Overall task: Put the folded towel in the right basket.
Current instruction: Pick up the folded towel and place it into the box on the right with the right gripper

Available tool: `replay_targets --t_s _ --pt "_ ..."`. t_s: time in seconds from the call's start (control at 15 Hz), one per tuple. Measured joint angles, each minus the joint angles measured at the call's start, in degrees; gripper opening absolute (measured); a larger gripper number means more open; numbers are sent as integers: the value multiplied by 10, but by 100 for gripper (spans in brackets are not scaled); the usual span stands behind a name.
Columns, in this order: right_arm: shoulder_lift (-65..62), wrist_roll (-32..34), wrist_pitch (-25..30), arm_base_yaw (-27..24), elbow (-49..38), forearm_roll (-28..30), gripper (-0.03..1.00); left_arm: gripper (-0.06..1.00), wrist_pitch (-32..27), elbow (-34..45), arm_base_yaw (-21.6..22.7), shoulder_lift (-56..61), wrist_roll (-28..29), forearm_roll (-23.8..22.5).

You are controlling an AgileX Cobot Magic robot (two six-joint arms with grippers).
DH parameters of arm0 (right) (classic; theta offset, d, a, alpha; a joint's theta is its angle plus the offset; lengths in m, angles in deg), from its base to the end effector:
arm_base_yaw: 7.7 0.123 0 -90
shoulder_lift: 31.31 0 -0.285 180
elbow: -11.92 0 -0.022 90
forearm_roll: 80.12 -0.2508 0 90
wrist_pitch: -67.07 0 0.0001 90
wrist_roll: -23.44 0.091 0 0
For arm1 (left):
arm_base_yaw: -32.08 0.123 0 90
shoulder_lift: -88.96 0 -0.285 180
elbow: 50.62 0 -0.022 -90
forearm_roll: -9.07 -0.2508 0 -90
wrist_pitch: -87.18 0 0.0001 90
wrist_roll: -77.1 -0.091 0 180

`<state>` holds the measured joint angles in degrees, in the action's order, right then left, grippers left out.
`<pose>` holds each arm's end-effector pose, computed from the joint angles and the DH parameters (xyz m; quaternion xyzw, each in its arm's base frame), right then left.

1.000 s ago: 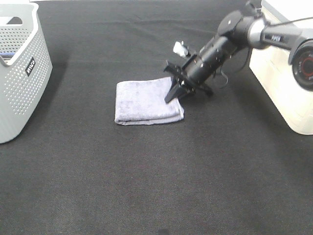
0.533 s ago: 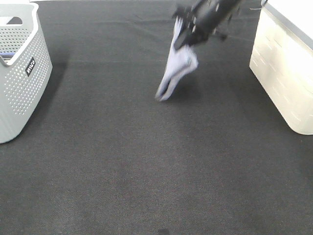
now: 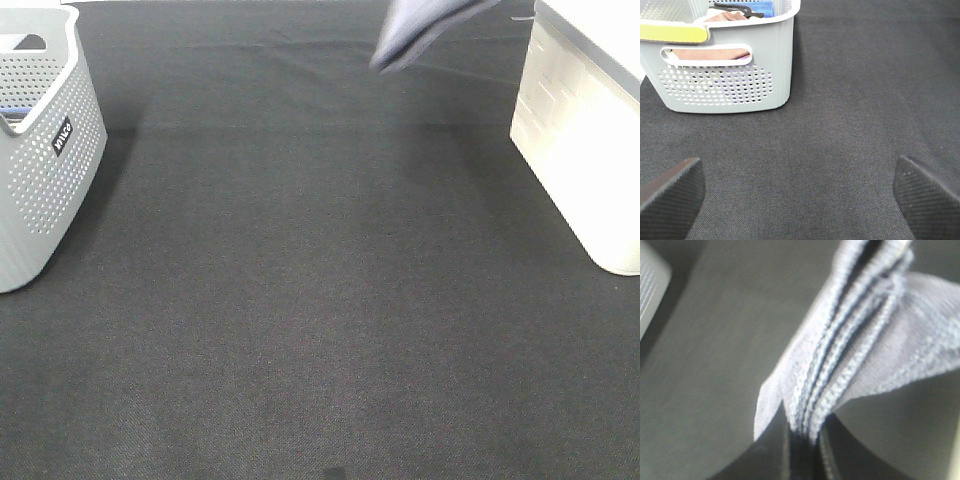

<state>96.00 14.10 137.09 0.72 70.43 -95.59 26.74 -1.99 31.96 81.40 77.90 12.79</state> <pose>0.4491 0.0895 0.3952 -0.1446 0.9163 0.1318 0.3495 -0.0052 -0.0051 0.2776 -0.0038 0.8505 -0.0366 0.5247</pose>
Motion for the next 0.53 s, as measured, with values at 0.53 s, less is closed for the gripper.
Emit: replay_targets --t_s 0.53 --pt "-58 15 0 -182 -18 16 7 97 0 0 0 0 0 0"
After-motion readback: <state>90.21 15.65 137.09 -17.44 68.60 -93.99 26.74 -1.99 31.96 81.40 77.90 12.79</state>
